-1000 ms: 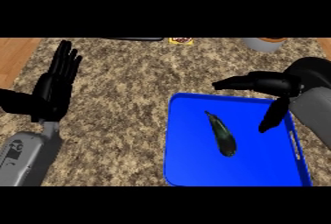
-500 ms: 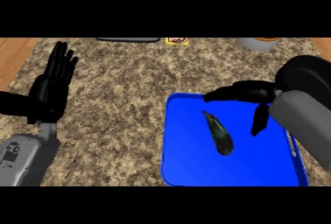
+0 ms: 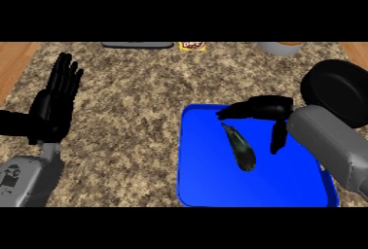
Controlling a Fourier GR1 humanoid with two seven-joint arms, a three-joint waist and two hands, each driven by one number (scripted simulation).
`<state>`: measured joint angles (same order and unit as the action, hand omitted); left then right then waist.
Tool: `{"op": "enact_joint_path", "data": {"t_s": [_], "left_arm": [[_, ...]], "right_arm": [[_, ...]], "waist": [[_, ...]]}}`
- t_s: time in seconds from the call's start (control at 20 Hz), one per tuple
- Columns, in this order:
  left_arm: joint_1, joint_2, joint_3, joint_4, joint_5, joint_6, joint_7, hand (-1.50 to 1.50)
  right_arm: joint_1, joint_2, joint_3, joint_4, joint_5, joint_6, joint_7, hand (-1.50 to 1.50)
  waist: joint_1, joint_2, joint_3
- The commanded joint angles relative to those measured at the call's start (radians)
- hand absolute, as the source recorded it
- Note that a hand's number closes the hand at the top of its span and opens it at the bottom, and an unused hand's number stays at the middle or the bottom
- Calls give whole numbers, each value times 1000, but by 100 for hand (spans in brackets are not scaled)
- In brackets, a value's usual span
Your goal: Pick the eggplant from the tray and place it in the pot
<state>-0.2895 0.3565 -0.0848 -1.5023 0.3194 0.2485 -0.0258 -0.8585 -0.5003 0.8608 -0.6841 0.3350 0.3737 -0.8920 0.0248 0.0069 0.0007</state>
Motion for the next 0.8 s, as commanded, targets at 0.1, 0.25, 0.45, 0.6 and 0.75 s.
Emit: {"op": "enact_joint_path", "data": {"t_s": [0.1, 0.25, 0.45, 0.6, 0.75], "left_arm": [[-27, -13, 10, -2, -9, -3, 46, 0], [-22, -32, 15, 18, -29, -15, 19, 0], [-8, -11, 41, -11, -24, -30, 33, 0], [0, -15, 29, -41, -40, -29, 71, 0], [-27, -46, 57, 47, -41, -32, 15, 0]], "right_arm": [[-8, 59, 11, 141, 77, 32, -141, -150], [-20, 108, -19, 160, 108, 8, -86, -150], [-8, 180, -18, 251, 131, -29, -98, -150], [-22, 199, -30, 253, 153, -27, -99, -150], [14, 203, -28, 227, 170, -37, -114, -150]], "waist": [[-4, 0, 0], [-11, -2, 0], [-2, 0, 0], [-8, -3, 0], [-20, -3, -1]]}}
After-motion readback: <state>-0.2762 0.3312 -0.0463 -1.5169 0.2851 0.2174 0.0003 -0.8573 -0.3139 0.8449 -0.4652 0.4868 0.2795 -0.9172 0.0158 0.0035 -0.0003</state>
